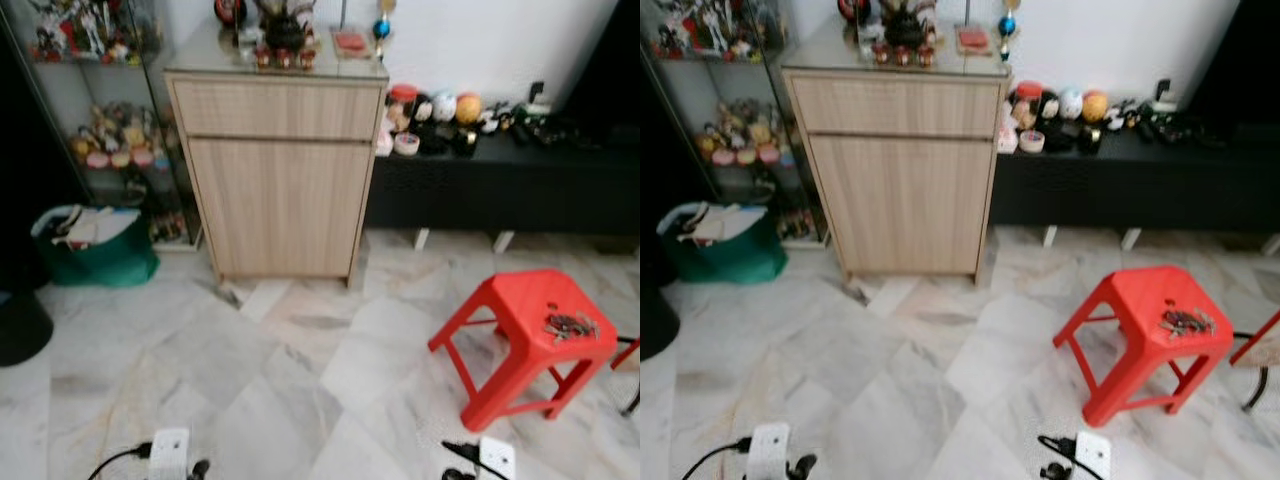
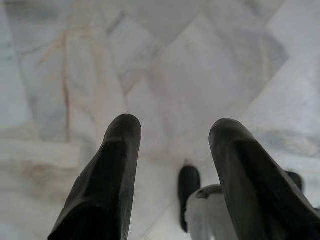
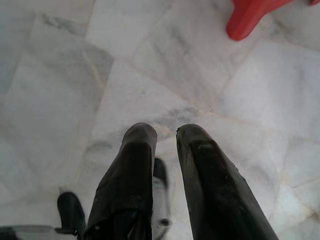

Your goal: Hang keys on a hook

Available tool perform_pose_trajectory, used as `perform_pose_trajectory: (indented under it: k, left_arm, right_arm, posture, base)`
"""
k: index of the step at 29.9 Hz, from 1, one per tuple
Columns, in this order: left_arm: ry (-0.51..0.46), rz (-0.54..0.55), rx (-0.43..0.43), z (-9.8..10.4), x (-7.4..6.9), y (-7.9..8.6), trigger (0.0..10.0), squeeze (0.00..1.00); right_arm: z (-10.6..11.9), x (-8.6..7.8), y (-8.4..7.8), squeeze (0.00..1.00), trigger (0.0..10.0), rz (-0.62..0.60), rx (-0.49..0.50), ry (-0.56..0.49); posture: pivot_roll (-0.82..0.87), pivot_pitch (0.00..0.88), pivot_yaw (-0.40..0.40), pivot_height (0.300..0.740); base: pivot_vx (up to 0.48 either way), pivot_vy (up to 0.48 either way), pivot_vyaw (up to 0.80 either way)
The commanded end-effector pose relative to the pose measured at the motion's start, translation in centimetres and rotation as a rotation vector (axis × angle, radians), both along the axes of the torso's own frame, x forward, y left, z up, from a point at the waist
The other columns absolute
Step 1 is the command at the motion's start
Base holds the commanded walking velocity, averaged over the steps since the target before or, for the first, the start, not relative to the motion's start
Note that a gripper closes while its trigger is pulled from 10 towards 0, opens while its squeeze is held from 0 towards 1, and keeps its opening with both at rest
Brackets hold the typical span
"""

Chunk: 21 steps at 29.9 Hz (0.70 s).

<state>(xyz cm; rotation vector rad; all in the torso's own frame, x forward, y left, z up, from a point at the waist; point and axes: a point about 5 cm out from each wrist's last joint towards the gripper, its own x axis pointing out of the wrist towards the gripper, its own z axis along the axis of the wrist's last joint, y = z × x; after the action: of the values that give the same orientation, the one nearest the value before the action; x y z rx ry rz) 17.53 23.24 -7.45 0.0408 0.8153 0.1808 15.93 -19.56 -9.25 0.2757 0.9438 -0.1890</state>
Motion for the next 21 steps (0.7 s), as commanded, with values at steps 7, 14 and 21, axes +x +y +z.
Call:
perform_pose_trajectory:
  k: [7, 14, 21]
  left_arm:
    - [0.003, -0.002, -0.027, -0.27, -0.03, -1.05, 10.0, 0.0]
    - [0.006, -0.002, -0.031, -0.33, -0.13, -1.06, 10.0, 0.0]
    - [0.01, -0.003, -0.036, -0.37, -0.14, -1.16, 10.0, 0.0]
  right_arm:
    - [0.09, -0.17, -0.96, 0.0, 10.0, -0.012, -0.021, -0.001]
    - [0.09, -0.18, -0.96, 0.0, 10.0, -0.012, -0.021, -0.002]
    - [0.12, -0.14, -0.99, 0.0, 10.0, -0.02, -0.021, -0.008]
  posture:
    - [0.07, 0.0, -0.042, 0.74]
    - [0.07, 0.0, -0.04, 0.74]
    - [0.07, 0.0, -0.039, 0.74]
  base:
    - [0.0, -0.365, 0.0]
    - [0.0, -0.368, 0.0]
    - [0.0, -0.368, 0.0]
